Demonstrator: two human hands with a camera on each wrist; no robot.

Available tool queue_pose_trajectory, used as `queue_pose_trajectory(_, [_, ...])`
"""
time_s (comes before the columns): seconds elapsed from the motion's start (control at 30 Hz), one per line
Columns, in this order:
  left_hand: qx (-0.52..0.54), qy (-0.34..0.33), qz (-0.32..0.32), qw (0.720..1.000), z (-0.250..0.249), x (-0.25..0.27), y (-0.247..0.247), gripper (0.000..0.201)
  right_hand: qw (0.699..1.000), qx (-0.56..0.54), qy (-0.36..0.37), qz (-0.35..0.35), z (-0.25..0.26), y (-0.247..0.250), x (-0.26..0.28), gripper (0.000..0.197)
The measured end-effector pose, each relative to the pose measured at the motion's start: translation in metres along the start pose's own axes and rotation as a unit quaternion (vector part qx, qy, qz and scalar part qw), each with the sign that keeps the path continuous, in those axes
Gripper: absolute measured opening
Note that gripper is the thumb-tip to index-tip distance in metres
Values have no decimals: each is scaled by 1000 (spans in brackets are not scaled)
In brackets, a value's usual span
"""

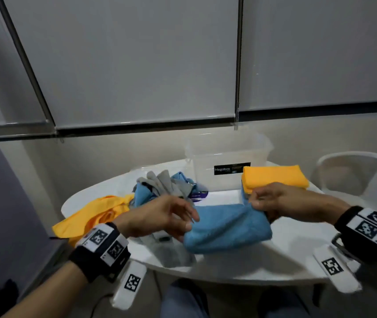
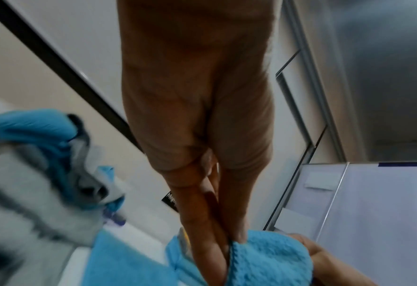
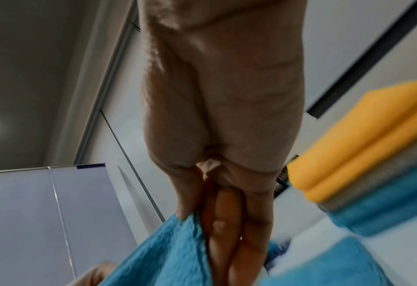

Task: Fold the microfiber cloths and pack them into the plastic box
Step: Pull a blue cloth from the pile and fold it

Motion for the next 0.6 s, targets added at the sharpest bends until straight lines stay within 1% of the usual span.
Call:
queue_pose_trajectory(0.03, [0, 17, 15, 1000, 15, 1, -10, 20, 999, 5, -27, 28, -18, -11, 4, 16])
queue_pose_trajectory(0.07, [2, 26, 13, 1000, 26, 0, -14, 20, 998, 8, -50, 41, -35, -17, 4, 19])
queue_pose_trajectory(0.1, [4, 31, -3, 1000, 35, -3, -14, 19, 997, 8, -65, 39, -48, -19, 2, 21])
queue_pose_trajectory(0.13, [10, 34, -29, 999, 43, -9, -12, 18, 997, 6, -76, 24, -60, -19, -3, 23])
queue_pose_trajectory(0.2, [24, 38, -94, 995, 56, -24, -3, 14, 995, -8, -98, -36, -83, -9, -19, 23])
queue_pose_trajectory(0.27, [42, 41, -143, 988, 67, -40, 4, 9, 988, -30, -117, -93, -101, 0, -35, 17])
queue_pose_trajectory(0.33, [34, 38, -168, 984, 76, -56, 4, 9, 981, -37, -133, -133, -116, 5, -46, 12])
queue_pose_trajectory(0.47, [-19, 45, -221, 974, 96, -90, 5, 19, 968, -44, -159, -191, -145, 8, -66, 10])
queue_pose_trajectory(0.53, [-25, 65, -232, 970, 107, -106, 3, 19, 964, -39, -156, -210, -154, 9, -73, 7])
queue_pose_trajectory(0.6, [-43, 85, -232, 968, 115, -118, -1, 14, 955, -25, -159, -248, -160, 15, -76, 8])
Point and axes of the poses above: each hand's wrist, its own x-axis away from the middle knuckle, its own y-axis out of the back of the hand, z = x × y, the point moved 9 cm from there along -x, towards the middle knuckle, and after that the axes turned 6 degrees about -z, right-handed, at the moved point
